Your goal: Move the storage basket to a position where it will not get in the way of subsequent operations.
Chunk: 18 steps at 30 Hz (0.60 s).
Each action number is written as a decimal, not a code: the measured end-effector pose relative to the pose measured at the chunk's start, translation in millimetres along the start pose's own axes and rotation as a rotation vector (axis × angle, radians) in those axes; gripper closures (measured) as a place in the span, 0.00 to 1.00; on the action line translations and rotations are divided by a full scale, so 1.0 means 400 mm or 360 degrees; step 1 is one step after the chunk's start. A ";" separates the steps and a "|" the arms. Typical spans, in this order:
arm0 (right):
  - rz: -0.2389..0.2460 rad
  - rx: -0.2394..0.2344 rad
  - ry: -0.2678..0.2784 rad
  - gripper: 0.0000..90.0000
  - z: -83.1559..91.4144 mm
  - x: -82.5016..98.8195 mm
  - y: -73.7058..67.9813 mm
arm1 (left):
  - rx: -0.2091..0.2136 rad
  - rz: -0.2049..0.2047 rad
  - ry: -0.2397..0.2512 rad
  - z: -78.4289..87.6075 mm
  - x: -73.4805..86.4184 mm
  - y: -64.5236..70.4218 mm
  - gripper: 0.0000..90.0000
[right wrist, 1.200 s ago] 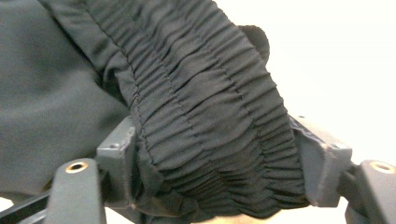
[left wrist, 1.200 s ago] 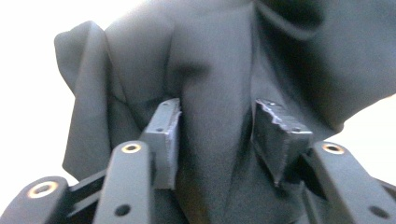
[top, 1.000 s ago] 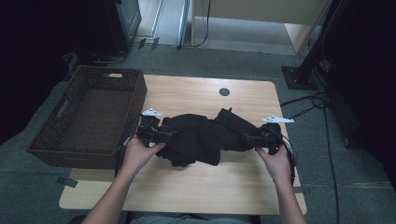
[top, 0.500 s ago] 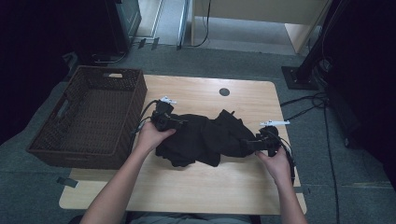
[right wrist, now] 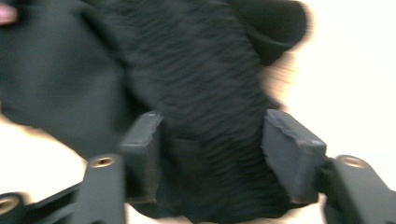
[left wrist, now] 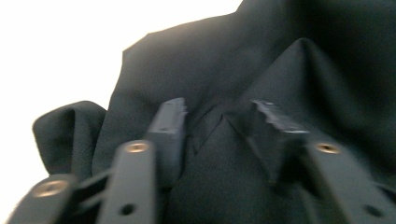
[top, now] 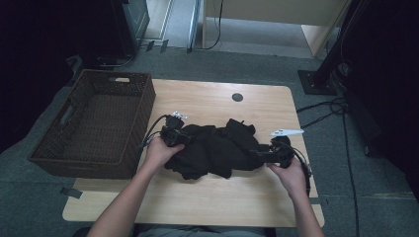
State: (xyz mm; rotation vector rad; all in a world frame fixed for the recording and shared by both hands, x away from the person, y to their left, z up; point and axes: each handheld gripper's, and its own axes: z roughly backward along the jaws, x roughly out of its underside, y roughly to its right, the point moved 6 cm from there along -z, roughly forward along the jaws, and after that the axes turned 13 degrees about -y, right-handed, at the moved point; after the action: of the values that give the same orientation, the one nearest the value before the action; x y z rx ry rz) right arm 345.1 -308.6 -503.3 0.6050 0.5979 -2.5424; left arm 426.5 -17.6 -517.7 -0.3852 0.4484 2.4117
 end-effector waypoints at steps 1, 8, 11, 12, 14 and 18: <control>0.0027 -0.0017 -0.0002 0.46 -0.010 -0.008 -0.021 | -0.0006 -0.0008 0.0028 0.011 -0.003 0.003 0.52; 0.0113 -0.0054 -0.0099 0.44 -0.122 -0.025 -0.087 | 0.0137 -0.0052 0.0186 0.089 -0.027 0.070 0.48; 0.0132 -0.0036 -0.0114 0.45 -0.135 -0.027 -0.094 | 0.0158 -0.0090 0.0179 0.088 -0.029 0.103 0.46; 0.0127 -0.0030 -0.0114 0.45 -0.134 -0.028 -0.095 | 0.0159 -0.0122 0.0180 0.085 -0.030 0.119 0.46; 0.0118 -0.0023 -0.0078 0.47 -0.115 -0.033 -0.090 | 0.0165 -0.0157 0.0168 0.082 -0.032 0.150 0.46; 0.0102 0.0034 0.0046 0.51 -0.050 -0.039 -0.058 | 0.0183 -0.0208 0.0170 0.083 -0.034 0.208 0.45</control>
State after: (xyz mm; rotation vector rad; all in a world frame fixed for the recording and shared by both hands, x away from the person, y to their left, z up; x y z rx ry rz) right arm 351.8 -274.9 -504.5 0.6591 0.5529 -2.4867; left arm 377.9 -72.3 -464.5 -0.4792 0.5882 2.2345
